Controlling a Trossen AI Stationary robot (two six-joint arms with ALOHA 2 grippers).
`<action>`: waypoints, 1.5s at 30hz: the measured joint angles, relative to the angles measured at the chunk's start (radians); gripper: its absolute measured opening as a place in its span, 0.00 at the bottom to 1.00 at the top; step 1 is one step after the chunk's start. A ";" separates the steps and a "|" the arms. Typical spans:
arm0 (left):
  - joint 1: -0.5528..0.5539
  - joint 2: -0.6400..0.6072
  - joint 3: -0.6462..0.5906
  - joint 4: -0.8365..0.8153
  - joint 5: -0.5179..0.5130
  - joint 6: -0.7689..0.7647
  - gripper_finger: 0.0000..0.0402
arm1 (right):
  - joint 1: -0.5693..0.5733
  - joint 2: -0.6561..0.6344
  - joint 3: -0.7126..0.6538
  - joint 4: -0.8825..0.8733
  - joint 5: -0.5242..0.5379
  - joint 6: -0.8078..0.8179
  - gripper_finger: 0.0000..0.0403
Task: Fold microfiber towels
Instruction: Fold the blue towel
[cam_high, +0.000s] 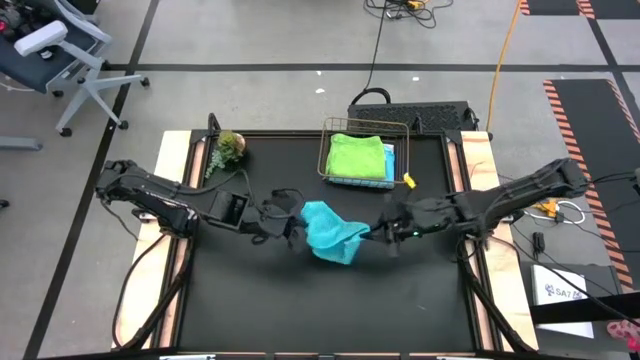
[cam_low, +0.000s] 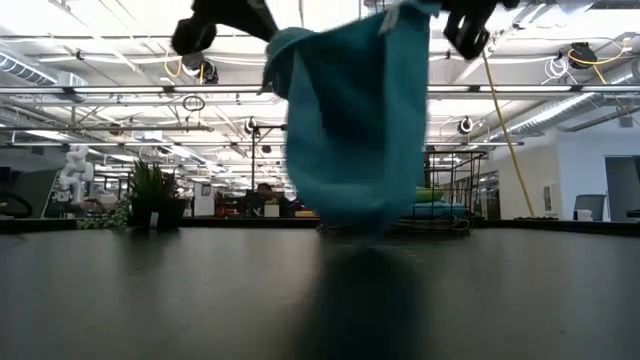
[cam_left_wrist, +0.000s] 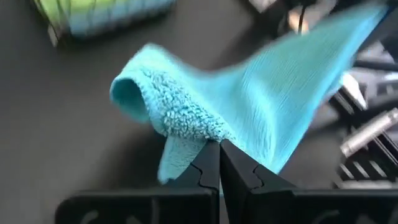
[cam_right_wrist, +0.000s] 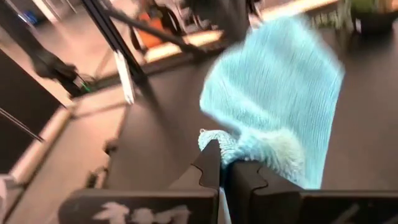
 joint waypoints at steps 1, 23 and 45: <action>-0.003 0.000 0.000 -0.019 0.036 -0.030 0.01 | 0.001 -0.023 0.000 0.002 0.000 -0.001 0.00; -0.076 0.002 0.000 -0.040 -0.029 -0.020 0.13 | 0.001 -0.199 0.000 -0.023 0.004 -0.053 0.00; -0.040 0.267 0.000 0.567 0.007 0.309 0.14 | 0.000 -0.121 0.000 0.016 0.000 -0.023 0.00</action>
